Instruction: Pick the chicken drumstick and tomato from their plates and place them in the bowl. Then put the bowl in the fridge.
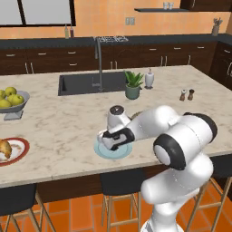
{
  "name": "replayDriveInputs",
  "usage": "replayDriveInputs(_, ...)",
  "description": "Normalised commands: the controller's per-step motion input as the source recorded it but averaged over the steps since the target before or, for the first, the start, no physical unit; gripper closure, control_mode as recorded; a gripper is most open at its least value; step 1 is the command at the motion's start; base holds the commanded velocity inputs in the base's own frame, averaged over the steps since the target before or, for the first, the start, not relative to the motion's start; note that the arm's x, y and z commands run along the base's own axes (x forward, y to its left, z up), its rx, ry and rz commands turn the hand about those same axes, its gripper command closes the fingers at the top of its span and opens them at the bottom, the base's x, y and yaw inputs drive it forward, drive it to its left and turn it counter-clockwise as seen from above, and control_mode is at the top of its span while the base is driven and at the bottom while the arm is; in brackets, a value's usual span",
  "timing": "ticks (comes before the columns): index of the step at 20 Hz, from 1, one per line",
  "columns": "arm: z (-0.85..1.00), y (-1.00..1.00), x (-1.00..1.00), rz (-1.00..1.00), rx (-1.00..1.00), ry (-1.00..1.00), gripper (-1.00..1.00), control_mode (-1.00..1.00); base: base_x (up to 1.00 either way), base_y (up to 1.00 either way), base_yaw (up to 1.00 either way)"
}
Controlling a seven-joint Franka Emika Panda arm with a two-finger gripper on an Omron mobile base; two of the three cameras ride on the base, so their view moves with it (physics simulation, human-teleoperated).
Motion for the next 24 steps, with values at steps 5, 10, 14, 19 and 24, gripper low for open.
replayDriveInputs(5, 1.0, -0.49, -0.15, -0.11, 0.09, -0.16, 1.0, -1.0, 0.0, 0.0, 0.0)
replayDriveInputs(10, 1.0, -0.99, 0.0, -0.25, 0.02, 0.09, 1.0, -1.0, 0.0, 0.0, 0.0)
replayDriveInputs(14, 0.82, -1.0, 0.0, -0.15, 0.0, 0.22, 1.0, -1.0, 0.0, 0.0, 0.0)
replayDriveInputs(19, -0.06, -0.99, 0.2, -0.1, 0.08, 0.17, 1.0, -1.0, 0.0, 0.0, 0.0)
replayDriveInputs(24, -0.61, -0.4, 0.08, -0.01, 0.06, 0.01, 1.0, -1.0, 0.0, 0.0, 0.0)
